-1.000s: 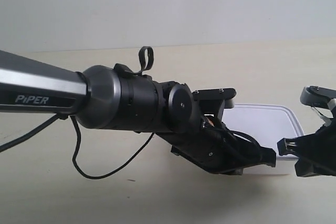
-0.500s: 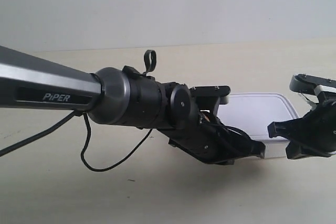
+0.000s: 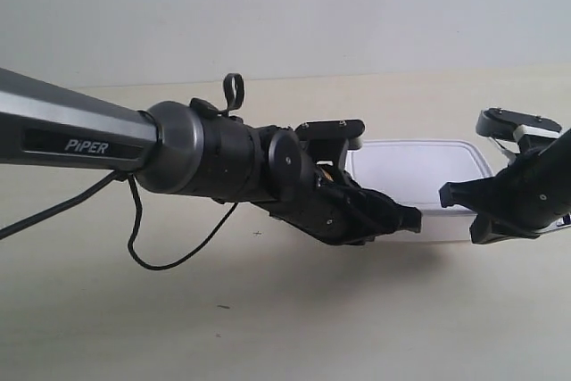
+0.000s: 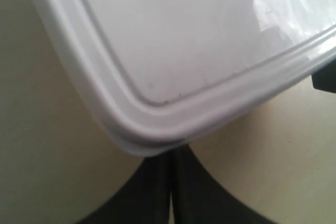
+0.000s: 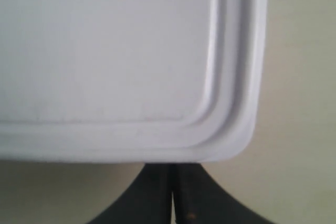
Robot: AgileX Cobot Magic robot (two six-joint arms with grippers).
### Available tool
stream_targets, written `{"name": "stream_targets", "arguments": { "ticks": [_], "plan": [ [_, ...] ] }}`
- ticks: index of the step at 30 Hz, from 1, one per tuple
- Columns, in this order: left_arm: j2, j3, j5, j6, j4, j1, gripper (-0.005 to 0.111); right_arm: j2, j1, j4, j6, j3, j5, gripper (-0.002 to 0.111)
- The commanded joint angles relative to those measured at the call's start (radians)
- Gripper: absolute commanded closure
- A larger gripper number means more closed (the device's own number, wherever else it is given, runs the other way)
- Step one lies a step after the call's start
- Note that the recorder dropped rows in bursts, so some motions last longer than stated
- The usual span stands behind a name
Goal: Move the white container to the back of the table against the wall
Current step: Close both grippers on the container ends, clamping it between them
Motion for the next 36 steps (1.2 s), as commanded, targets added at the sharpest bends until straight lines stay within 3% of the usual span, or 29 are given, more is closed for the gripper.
{"name": "stream_targets", "arguments": {
  "ticks": [1, 17, 36],
  "plan": [
    [0.026, -0.018, -0.016, 0.008, 0.006, 0.008, 0.107, 0.023, -0.005, 0.012, -0.011, -0.045, -0.012, 0.108],
    [0.145, -0.259, 0.048, 0.004, 0.051, 0.056, 0.107, 0.095, -0.005, 0.024, -0.011, -0.17, -0.005, 0.108],
    [0.247, -0.433, 0.084, -0.008, 0.068, 0.098, 0.107, 0.217, -0.005, 0.031, -0.011, -0.318, -0.06, 0.108]
  ]
}}
